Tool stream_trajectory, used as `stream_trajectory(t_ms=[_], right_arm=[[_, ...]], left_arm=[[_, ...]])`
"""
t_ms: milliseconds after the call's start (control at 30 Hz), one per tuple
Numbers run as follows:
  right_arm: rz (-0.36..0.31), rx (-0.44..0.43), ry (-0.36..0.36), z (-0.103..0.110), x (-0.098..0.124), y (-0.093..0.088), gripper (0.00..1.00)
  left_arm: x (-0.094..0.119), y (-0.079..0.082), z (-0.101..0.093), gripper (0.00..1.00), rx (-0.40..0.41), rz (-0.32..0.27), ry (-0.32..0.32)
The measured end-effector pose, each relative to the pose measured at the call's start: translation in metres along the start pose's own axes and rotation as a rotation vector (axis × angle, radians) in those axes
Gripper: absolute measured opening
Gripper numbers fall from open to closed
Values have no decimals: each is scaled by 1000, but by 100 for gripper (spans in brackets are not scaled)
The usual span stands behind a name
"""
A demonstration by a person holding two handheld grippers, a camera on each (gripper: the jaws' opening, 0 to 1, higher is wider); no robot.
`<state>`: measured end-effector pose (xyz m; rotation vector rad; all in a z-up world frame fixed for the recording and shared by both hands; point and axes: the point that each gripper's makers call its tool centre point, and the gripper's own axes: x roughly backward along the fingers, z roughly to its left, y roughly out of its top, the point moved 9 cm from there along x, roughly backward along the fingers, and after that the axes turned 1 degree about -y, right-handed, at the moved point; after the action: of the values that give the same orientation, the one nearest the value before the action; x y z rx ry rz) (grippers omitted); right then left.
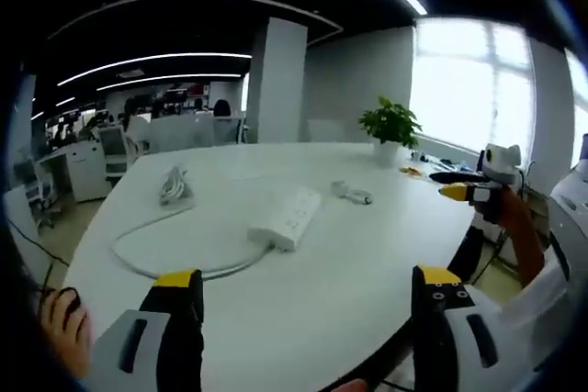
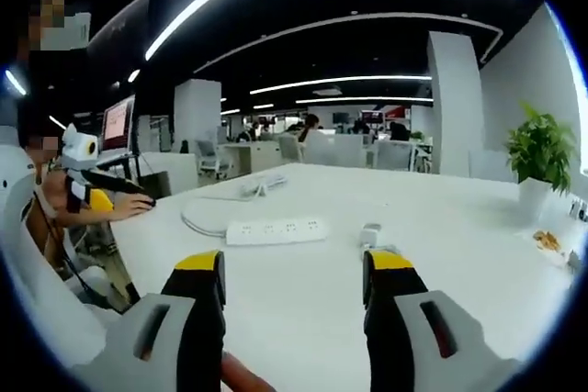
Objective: Straighten the power strip on the desk, plug the charger into it
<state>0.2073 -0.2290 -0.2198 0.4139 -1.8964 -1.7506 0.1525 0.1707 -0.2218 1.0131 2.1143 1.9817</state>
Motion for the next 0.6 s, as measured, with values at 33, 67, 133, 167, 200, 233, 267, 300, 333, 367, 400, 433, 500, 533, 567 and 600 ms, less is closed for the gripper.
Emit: stream_trajectory(t_ms=[33, 67, 133, 167, 200, 233, 267, 300, 333, 367, 400, 433, 500, 533, 567, 600], right_arm=[[-3, -3, 6, 0, -1, 0, 60], [-6, -7, 12, 0, -2, 0, 61], [-11, -9, 23, 0, -4, 1, 61], [-11, -10, 29, -1, -5, 2, 61], [-17, -10, 31, -1, -5, 2, 61], [-29, -11, 31, -2, -5, 3, 62], [-41, -15, 34, -2, -6, 4, 63], [-45, -17, 35, -2, -6, 4, 64], [-52, -21, 33, -3, -5, 4, 64], [-59, -16, 30, -3, -5, 4, 64], [-61, -7, 27, -4, -4, 5, 63], [-61, 9, 21, -4, -3, 5, 62], [-62, 23, 12, -5, -2, 5, 60], [-58, 25, 12, -5, -2, 5, 59], [-54, 21, 12, -7, -1, 4, 59], [-50, 14, 7, -8, -1, 4, 59]], left_arm=[[-2, 1, 1, 93, 3, 1, -1], [-4, 2, 1, 93, 5, 5, -2], [-6, 3, 0, 93, 7, 3, -13], [-7, 4, 0, 93, 12, -5, -18], [-8, 5, -1, 92, 16, -15, -28], [-10, 5, -2, 92, 23, -22, -40], [-11, 5, -2, 92, 31, -20, -47], [-12, 5, -2, 92, 34, -17, -49], [-14, 4, -4, 92, 30, -11, -52], [-14, 3, -4, 92, 27, -7, -52], [-14, 3, -4, 92, 26, -7, -53], [-15, 3, -5, 91, 21, -9, -58], [-15, 4, -5, 90, 24, -14, -61], [-15, 5, -6, 91, 26, -12, -60], [-15, 6, -6, 92, 27, -8, -58], [-16, 6, -5, 93, 27, 1, -51]])
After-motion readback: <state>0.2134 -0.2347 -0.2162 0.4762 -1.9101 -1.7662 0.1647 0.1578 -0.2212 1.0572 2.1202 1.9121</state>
